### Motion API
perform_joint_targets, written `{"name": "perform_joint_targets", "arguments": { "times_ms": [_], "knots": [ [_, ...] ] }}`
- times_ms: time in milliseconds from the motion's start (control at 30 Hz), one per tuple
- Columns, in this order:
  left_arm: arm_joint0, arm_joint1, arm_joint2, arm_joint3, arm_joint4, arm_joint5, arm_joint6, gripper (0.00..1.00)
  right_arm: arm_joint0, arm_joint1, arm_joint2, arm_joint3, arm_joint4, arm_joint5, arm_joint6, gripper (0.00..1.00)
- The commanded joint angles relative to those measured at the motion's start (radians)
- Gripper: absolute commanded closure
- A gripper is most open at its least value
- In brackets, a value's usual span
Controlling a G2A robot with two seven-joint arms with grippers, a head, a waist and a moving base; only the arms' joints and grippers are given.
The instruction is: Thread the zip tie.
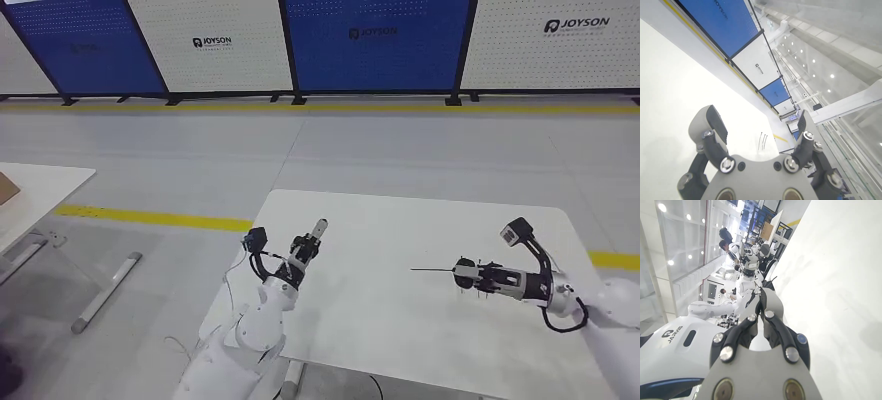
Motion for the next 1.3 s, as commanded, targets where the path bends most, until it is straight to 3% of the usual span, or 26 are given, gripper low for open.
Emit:
{"name": "perform_joint_targets", "arguments": {
  "times_ms": [0, 133, 300, 500, 867, 1000, 1133, 1267],
  "knots": [
    [0.0, 0.0, 0.0, 0.0, -0.001, 0.0, -0.003, 0.0, 0.0, 0.0, 0.0, 0.0, 0.0, 0.0, 0.0, 1.0],
    [0.002, -0.001, 0.004, -0.002, -0.017, -0.011, -0.016, 0.0, -0.018, -0.006, -0.006, -0.034, -0.015, -0.001, -0.07, 1.0],
    [-0.002, -0.003, 0.037, 0.005, -0.039, -0.063, -0.112, 0.0, -0.048, -0.038, -0.047, -0.109, 0.009, -0.001, -0.168, 1.0],
    [-0.047, -0.011, 0.074, 0.06, -0.187, -0.112, -0.251, 0.0, -0.023, -0.098, -0.14, -0.059, -0.02, -0.001, -0.24, 1.0],
    [-0.054, -0.012, 0.076, 0.07, -0.191, -0.111, -0.247, 0.0, -0.023, -0.098, -0.14, -0.059, -0.02, -0.001, -0.24, 1.0],
    [-0.05, -0.018, 0.09, 0.067, -0.192, -0.166, -0.207, 0.0, -0.069, -0.104, -0.099, -0.123, -0.005, -0.001, -0.357, 1.0],
    [-0.055, -0.019, 0.106, 0.087, -0.259, -0.194, -0.288, 0.0, -0.108, -0.126, -0.086, -0.136, -0.002, -0.001, -0.434, 1.0],
    [-0.085, -0.024, 0.139, 0.137, -0.31, -0.186, -0.358, 0.0, -0.117, -0.149, -0.106, -0.112, 0.019, -0.001, -0.435, 1.0]
  ]
}}
